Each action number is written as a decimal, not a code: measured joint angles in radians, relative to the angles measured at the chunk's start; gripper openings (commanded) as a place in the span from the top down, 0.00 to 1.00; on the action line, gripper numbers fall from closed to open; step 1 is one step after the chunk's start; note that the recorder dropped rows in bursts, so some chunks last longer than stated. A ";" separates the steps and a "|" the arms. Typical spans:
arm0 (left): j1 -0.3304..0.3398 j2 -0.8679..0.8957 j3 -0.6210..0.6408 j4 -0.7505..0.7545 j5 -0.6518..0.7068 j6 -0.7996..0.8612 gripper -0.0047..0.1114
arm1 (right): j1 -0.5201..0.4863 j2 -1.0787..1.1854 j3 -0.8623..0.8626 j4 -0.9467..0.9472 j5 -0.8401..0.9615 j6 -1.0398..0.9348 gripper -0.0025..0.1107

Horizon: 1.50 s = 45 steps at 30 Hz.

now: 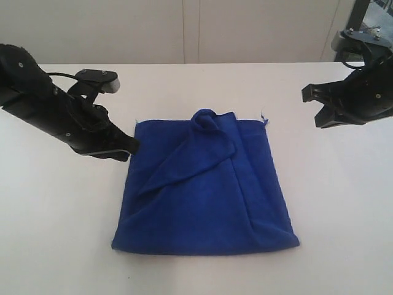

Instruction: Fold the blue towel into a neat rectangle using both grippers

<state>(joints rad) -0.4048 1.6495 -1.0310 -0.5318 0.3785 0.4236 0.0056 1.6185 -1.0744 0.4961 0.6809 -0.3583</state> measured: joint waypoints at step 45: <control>-0.140 0.090 -0.314 0.348 0.047 -0.316 0.96 | 0.044 0.058 -0.003 0.296 0.053 -0.153 0.98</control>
<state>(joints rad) -0.5450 1.7391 -1.3446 -0.1839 0.4257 0.1071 0.0492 1.6766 -1.0770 0.7919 0.7343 -0.5109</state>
